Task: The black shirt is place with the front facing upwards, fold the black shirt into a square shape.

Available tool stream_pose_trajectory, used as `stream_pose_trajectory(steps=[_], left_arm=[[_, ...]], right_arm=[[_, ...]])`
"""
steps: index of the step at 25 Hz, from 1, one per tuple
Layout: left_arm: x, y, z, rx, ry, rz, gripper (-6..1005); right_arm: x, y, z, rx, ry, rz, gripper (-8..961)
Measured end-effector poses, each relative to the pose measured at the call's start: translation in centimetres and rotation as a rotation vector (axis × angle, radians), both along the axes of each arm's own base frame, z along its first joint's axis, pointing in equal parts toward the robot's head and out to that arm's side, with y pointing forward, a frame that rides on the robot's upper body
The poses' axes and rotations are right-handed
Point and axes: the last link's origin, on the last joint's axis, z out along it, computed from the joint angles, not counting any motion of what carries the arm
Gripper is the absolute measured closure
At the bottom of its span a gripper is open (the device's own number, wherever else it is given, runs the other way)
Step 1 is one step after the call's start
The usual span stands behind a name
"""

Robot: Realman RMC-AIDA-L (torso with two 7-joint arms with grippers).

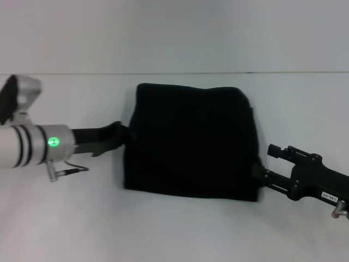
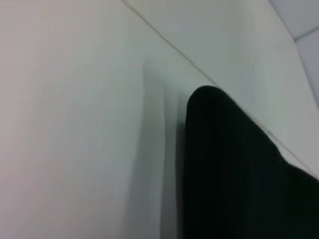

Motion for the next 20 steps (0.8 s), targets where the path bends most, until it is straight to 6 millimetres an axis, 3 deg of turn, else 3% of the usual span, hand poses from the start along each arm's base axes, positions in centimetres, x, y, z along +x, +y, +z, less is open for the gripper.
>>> stream_pose_trajectory(steps=[6,13,20], left_arm=[[-1.6,-1.1,1.6,0.045,-0.057,0.000,882],[-0.9,-1.6,1.3,0.012,-0.073,-0.056,883],[-1.5,-2.6,3.2,0.001,-0.049,-0.169,723]], right_arm=[[0.0,0.4,0.0,0.009,-0.009,-0.005,235],[-0.1,0.8,-0.2,0.010,-0.018,-0.010,235],[-0.1,0.9,-0.1,0.018,-0.020,-0.011,234]])
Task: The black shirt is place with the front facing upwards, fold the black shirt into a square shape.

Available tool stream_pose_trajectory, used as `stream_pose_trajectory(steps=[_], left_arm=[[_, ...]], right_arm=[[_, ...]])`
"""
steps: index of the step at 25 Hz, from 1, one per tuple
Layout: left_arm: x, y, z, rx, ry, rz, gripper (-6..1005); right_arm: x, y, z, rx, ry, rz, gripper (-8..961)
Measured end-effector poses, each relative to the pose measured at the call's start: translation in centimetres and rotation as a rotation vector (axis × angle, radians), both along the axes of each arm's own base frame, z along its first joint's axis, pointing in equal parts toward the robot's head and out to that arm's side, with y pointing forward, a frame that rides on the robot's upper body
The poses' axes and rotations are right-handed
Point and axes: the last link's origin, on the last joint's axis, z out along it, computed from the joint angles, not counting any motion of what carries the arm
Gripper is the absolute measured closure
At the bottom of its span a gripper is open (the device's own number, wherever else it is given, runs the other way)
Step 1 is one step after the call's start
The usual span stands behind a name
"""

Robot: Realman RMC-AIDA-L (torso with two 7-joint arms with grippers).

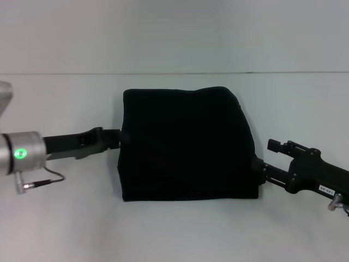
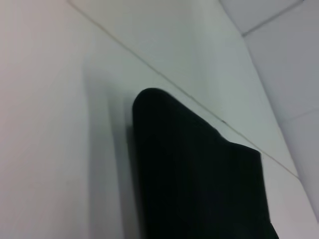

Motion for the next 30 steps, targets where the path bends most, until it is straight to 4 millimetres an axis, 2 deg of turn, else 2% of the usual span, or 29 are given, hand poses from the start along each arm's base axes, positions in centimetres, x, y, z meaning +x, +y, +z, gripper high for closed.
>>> stream_pose_trajectory(steps=[3,6,10,12,14,18,23,30], left_arm=[[-0.2,-0.9,1.6,0.024,0.028,-0.123,665],[0.3,-2.4,3.0,0.073,0.083,-0.382,607],[-0.1,-5.2,2.9,0.196,0.150,-0.657,530],[-0.4,-7.0,2.1,0.241,0.179,-0.774,296],[-0.8,-8.8,1.1,0.261,0.192,-0.839,235],[-1.9,-11.3,-0.4,0.249,0.207,-0.828,112],[-3.4,-13.2,-0.8,0.241,0.221,-0.791,38],[-3.3,-13.0,-1.0,0.224,0.210,-0.793,38]], right_arm=[[-0.1,0.2,0.2,0.009,-0.008,0.012,234],[-0.4,0.4,0.4,0.024,-0.020,0.045,234],[-1.0,0.4,0.3,0.037,-0.033,0.104,235],[-1.1,0.1,0.0,0.047,-0.046,0.139,235],[-1.0,-0.4,-0.5,0.052,-0.056,0.158,235],[0.0,-1.6,-1.5,0.035,-0.065,0.116,235],[2.1,-3.0,-1.8,0.047,-0.107,0.048,235],[2.6,-3.3,-1.7,0.054,-0.124,0.029,235]])
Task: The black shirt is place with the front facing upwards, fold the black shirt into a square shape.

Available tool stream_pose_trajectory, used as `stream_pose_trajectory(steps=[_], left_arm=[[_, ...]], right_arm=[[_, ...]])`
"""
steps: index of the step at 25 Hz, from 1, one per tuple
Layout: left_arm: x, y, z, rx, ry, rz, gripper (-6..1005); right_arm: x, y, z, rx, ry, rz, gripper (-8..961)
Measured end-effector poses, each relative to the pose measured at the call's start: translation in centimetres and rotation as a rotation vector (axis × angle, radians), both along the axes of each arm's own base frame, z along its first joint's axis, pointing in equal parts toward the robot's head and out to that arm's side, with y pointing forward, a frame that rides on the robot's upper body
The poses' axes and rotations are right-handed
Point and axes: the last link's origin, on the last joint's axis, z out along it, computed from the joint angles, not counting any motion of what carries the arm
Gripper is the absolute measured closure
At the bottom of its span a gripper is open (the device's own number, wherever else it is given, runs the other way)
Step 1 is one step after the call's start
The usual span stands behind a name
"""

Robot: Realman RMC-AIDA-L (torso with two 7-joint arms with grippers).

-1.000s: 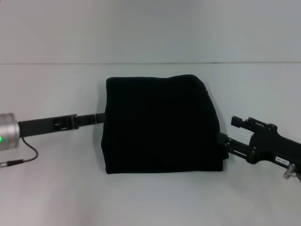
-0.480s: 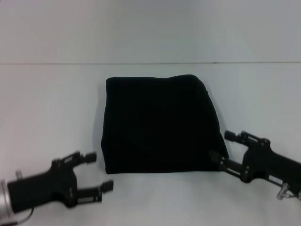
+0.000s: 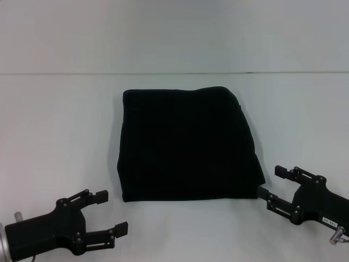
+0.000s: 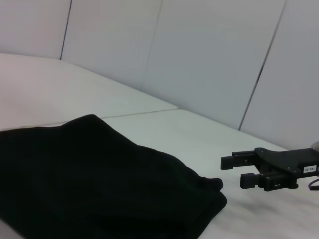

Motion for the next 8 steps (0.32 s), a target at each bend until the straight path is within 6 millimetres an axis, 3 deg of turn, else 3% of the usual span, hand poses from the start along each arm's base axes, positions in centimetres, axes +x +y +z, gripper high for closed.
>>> stream_pose_trajectory(steps=[8], left_arm=[[0.28,0.31,-0.07,-0.004,0.000,-0.012,38]], right_arm=[[0.21,-0.29,0.32,0.052,0.005,0.004,235]])
